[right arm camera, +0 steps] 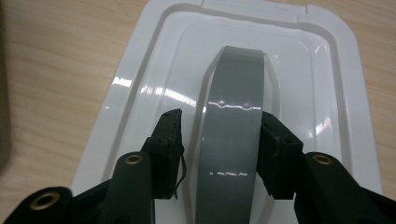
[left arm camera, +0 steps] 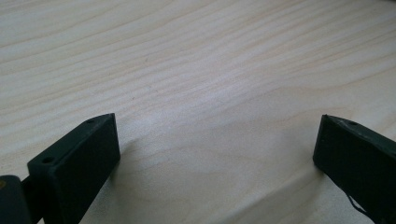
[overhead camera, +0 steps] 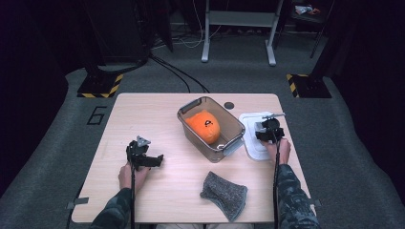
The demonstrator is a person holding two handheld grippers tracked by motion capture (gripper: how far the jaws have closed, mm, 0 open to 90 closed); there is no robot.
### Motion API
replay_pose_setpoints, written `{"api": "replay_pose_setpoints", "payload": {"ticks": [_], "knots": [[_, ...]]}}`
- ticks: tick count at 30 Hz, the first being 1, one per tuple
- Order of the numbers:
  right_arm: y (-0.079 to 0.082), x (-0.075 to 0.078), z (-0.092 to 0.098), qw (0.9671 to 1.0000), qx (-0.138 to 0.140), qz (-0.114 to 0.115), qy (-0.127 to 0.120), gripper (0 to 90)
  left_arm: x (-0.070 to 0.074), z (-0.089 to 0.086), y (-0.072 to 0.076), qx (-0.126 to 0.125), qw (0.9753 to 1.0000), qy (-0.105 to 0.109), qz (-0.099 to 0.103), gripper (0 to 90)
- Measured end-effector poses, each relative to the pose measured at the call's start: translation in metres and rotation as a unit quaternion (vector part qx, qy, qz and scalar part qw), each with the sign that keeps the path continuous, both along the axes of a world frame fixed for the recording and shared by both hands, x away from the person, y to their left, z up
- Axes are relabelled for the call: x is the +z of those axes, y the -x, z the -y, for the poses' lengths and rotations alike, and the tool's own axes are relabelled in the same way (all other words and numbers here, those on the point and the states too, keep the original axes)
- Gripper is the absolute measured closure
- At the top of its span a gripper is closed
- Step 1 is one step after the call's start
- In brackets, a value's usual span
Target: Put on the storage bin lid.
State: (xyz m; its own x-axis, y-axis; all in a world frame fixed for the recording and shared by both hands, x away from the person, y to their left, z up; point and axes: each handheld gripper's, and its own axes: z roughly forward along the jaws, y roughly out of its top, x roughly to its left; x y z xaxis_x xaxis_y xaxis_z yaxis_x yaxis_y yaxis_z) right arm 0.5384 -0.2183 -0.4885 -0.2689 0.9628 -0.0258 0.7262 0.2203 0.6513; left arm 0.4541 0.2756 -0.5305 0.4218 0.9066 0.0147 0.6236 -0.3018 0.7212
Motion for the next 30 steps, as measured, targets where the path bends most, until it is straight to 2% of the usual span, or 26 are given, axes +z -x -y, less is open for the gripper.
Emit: {"api": "replay_pose_setpoints", "payload": {"ticks": [3,8,9,10,11,17,22,30], "knots": [[-0.003,0.000,0.001,1.0000,-0.007,0.004,0.004,63.2,0.000,0.000,0.000,0.001,1.0000,0.001,0.000,0.3],[-0.006,0.000,0.001,1.0000,-0.008,0.004,-0.002,66.1,0.000,0.000,0.000,-0.002,1.0000,0.000,0.000,0.3],[-0.007,0.000,0.001,0.9999,-0.009,0.006,-0.002,66.3,0.001,0.000,0.000,-0.006,1.0000,-0.006,-0.004,0.3],[-0.007,0.000,0.000,0.9999,-0.011,0.007,0.000,66.4,0.000,0.001,0.000,-0.001,1.0000,0.001,0.000,0.3],[-0.007,0.000,0.000,0.9999,-0.010,0.007,-0.002,66.5,0.001,-0.001,0.000,-0.008,0.9999,-0.007,-0.004,0.3],[-0.007,0.002,0.000,0.9999,-0.001,0.010,-0.005,66.8,0.001,0.000,-0.001,-0.008,0.9999,-0.007,-0.004,0.3],[-0.004,0.009,0.004,0.9998,-0.002,0.017,-0.014,66.8,0.001,0.000,-0.001,-0.008,0.9999,-0.007,-0.004,0.3],[0.002,0.027,0.011,0.9997,0.001,0.025,-0.002,66.8,0.001,0.000,-0.001,-0.008,0.9999,-0.007,-0.004,0.3]]}}
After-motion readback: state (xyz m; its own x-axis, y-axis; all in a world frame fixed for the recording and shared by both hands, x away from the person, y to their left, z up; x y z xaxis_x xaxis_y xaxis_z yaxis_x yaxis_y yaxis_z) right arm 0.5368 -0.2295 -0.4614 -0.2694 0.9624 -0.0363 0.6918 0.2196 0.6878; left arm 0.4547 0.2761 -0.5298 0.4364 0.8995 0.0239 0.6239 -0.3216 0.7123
